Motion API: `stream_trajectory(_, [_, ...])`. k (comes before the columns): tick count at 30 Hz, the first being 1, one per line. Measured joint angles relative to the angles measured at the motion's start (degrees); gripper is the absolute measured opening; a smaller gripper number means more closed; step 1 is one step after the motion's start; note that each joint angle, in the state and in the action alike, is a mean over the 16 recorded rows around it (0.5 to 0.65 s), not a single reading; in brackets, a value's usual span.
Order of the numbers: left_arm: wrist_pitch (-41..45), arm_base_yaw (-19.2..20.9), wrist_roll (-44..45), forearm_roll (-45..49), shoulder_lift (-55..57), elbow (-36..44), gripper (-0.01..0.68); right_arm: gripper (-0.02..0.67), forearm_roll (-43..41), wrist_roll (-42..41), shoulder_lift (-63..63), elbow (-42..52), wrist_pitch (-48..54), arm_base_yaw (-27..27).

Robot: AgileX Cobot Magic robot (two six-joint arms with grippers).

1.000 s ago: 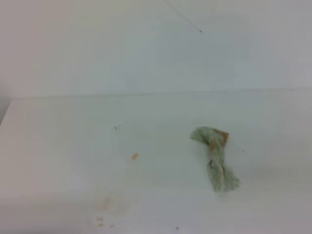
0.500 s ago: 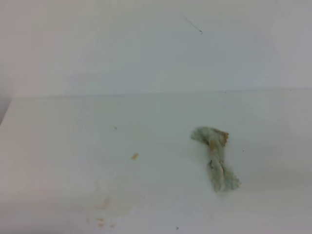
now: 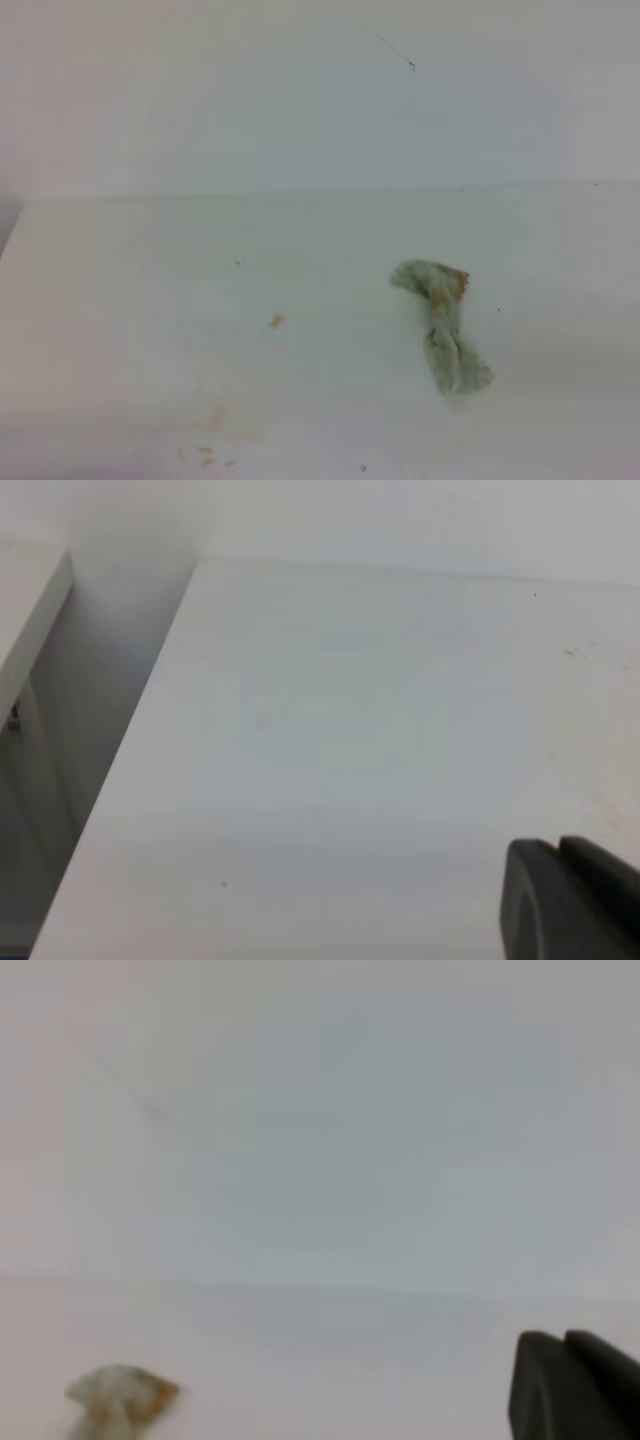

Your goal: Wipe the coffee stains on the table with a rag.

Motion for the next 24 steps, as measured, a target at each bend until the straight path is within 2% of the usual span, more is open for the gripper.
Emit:
stream_trajectory(4, [0.16,0.02,0.0,-0.01,0.29,-0.4,-0.002,0.0,0.57,1.6,-5.81,6.06,0.77,-6.52])
stream_trajectory(10, [0.1,0.01,0.0,0.0,0.19,-0.27,-0.002,0.0,-0.79,2.46,-11.75,12.83,3.7,-11.98])
stream_trajectory(24, [0.06,0.01,0.0,0.01,0.09,-0.13,-0.002,0.0,-6.67,6.13,-13.36,15.57,9.24,-13.1])
